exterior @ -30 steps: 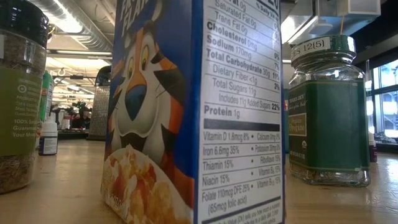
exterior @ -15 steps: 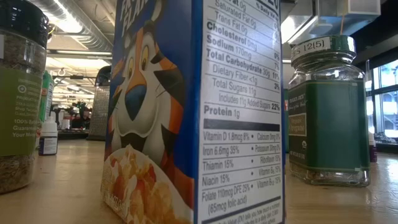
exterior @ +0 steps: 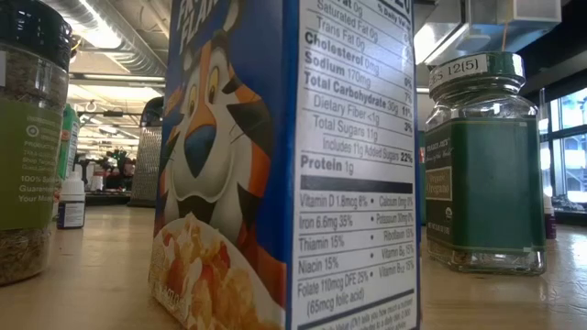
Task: Pick & Place Kitchen Items
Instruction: Put the black spice bottle into the white bin
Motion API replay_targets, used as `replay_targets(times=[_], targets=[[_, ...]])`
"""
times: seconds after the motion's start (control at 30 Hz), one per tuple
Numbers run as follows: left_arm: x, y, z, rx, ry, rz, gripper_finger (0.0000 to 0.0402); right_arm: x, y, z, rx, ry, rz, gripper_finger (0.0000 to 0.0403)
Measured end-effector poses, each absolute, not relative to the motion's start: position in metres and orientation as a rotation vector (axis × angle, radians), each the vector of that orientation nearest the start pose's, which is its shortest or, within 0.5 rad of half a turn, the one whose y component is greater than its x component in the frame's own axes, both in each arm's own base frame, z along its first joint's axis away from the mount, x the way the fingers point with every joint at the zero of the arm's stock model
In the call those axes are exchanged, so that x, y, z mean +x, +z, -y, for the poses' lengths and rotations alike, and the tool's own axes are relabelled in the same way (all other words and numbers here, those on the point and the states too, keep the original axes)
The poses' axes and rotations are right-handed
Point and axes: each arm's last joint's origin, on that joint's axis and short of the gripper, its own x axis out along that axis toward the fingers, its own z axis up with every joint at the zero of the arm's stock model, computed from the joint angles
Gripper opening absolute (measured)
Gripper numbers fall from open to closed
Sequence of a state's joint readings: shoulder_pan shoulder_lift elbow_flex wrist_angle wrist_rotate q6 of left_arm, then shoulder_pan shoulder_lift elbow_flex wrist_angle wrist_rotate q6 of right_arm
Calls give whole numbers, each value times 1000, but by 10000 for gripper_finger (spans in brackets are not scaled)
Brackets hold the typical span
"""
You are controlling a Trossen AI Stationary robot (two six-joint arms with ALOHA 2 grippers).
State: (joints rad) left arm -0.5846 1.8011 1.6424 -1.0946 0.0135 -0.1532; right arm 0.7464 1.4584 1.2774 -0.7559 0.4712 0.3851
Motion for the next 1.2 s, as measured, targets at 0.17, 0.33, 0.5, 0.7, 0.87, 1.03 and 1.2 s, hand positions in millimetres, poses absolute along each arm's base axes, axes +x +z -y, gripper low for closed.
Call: replay_targets(times=[0.17,0.33,0.5,0.7,0.87,1.03,1.2], targets=[[299,289,205,239,-431,-1245,299,238,302,-202,-135,117,-741,264],[296,289,217,343,-517,-1181,300,245,300,-208,-103,128,-699,264],[301,267,228,429,-562,-1222,301,252,301,-215,-59,142,-640,264],[307,247,233,502,-602,-1279,301,260,297,-222,-32,144,-600,264],[305,247,231,546,-573,-1280,301,268,289,-229,-15,148,-579,264],[300,247,230,559,-551,-1321,301,275,284,-234,3,156,-561,264],[294,247,234,558,-545,-1338,301,278,284,-237,27,163,-533,264]])
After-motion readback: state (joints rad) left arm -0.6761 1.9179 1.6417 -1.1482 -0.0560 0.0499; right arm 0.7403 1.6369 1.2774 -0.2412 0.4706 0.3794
